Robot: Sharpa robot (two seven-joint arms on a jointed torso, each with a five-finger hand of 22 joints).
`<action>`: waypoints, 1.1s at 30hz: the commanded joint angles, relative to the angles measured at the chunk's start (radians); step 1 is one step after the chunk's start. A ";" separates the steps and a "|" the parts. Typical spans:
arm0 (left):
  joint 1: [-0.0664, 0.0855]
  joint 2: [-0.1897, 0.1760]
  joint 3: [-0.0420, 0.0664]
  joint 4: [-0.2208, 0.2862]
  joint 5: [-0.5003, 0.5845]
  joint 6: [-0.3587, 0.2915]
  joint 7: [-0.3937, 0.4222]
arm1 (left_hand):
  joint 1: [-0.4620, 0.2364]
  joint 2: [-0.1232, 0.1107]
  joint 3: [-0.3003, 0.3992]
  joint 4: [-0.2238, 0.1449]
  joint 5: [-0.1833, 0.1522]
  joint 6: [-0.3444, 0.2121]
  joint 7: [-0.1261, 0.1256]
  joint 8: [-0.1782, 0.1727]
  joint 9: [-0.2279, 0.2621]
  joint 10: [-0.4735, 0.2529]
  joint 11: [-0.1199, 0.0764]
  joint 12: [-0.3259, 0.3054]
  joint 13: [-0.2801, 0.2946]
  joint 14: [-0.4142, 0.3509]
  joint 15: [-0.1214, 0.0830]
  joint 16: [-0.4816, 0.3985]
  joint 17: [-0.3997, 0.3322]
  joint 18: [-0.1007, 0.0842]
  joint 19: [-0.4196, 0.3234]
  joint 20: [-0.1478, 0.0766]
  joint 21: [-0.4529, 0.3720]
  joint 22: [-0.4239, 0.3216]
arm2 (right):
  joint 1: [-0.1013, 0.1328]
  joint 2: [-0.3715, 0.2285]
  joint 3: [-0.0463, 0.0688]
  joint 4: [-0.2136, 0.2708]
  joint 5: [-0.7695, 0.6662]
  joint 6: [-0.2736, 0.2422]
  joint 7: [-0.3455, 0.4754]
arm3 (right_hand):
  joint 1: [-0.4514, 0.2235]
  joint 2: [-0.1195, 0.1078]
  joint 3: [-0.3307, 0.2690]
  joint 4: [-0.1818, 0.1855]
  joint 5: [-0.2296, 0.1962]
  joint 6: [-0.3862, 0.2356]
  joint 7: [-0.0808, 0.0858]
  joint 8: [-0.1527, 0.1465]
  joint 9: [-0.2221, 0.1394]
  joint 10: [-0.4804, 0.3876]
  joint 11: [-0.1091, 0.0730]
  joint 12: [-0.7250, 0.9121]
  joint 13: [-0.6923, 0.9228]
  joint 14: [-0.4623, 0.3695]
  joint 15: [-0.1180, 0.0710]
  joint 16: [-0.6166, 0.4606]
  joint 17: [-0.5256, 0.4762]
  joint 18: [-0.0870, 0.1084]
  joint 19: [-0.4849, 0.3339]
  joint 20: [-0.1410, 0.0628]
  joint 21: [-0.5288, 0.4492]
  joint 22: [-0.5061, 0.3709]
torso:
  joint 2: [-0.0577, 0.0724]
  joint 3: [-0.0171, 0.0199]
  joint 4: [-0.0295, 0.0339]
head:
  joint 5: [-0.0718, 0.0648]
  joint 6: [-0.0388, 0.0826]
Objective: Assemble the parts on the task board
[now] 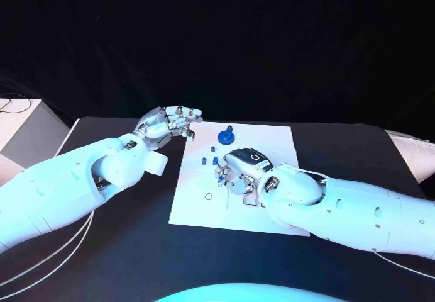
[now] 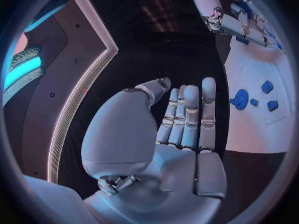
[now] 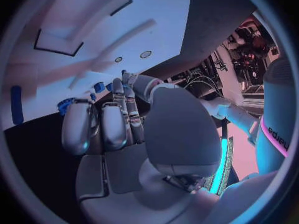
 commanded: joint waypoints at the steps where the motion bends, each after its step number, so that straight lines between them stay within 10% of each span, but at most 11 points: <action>1: -0.001 0.002 0.001 0.003 0.004 -0.008 0.016 | -0.001 0.002 -0.002 -0.001 0.000 -0.003 0.002 -0.005 -0.002 -0.006 0.002 -0.004 -0.001 0.003 0.004 0.002 0.001 0.014 0.008 -0.002 0.000 0.001 | -0.002 0.003 -0.001 -0.001 -0.027 0.038 -0.009 | -0.001 0.008 0.006 0.001 0.003 0.004 -0.001 0.003 0.002 0.034 -0.028 0.003 0.002 0.027 -0.007 0.002 0.000 -0.009 0.002 -0.006 0.002 -0.001 | -0.001 0.0000 -0.0017 | 0.006 -0.007; 33: -0.001 -0.001 0.001 0.002 0.002 -0.001 0.007 | -0.002 0.001 -0.003 -0.001 0.001 -0.006 0.005 -0.007 -0.003 -0.006 0.004 -0.005 -0.001 0.002 0.006 0.002 0.001 0.014 0.008 -0.001 -0.001 0.001 | -0.004 0.022 -0.004 -0.026 -0.059 0.082 -0.039 | -0.003 0.009 0.007 0.000 0.003 0.003 0.000 0.003 0.003 0.035 -0.027 0.002 0.002 0.027 -0.007 0.004 0.002 -0.010 0.004 -0.006 0.006 0.004 | -0.002 0.0003 -0.0005 | 0.007 -0.020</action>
